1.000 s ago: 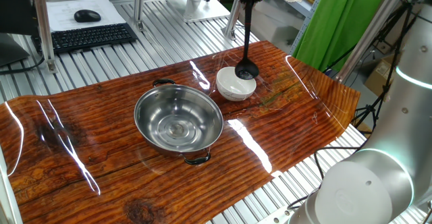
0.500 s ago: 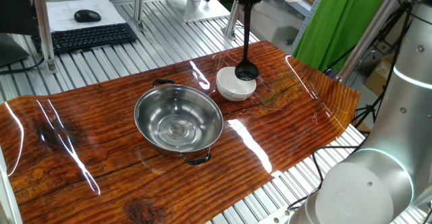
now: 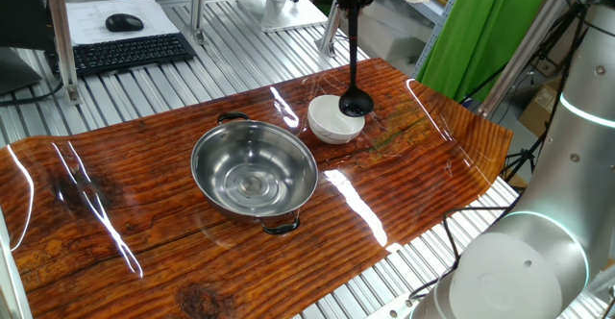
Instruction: Scoop water with a large spoon from one bowl to another
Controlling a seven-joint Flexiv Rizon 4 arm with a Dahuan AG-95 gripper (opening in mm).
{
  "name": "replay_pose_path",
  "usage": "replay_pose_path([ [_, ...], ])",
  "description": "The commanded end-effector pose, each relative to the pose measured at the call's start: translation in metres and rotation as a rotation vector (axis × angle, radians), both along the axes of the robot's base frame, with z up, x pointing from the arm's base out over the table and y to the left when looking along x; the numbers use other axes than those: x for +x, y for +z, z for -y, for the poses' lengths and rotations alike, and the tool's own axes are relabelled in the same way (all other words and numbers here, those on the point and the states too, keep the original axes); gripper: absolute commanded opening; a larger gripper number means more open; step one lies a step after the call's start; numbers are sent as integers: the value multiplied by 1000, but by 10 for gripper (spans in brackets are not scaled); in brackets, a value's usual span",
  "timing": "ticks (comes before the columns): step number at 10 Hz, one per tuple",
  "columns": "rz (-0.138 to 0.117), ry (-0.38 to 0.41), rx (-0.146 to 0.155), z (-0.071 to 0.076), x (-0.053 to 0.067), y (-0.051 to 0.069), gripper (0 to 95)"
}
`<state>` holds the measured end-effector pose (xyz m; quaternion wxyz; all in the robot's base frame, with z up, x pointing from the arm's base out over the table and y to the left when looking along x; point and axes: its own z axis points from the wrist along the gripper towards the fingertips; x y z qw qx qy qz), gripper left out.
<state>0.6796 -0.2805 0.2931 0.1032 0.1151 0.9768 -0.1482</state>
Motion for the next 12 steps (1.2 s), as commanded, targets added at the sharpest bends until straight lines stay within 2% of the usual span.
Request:
replay_pose_path([
  [1, -14, -1, -19, -3, -1, -1, 0],
  [4, -35, -25, -38, -13, 0, 1, 0],
  [9, -65, -21, -88, -20, 3, 5, 0],
  [12, -85, -22, -102, -26, 6, 7, 0],
])
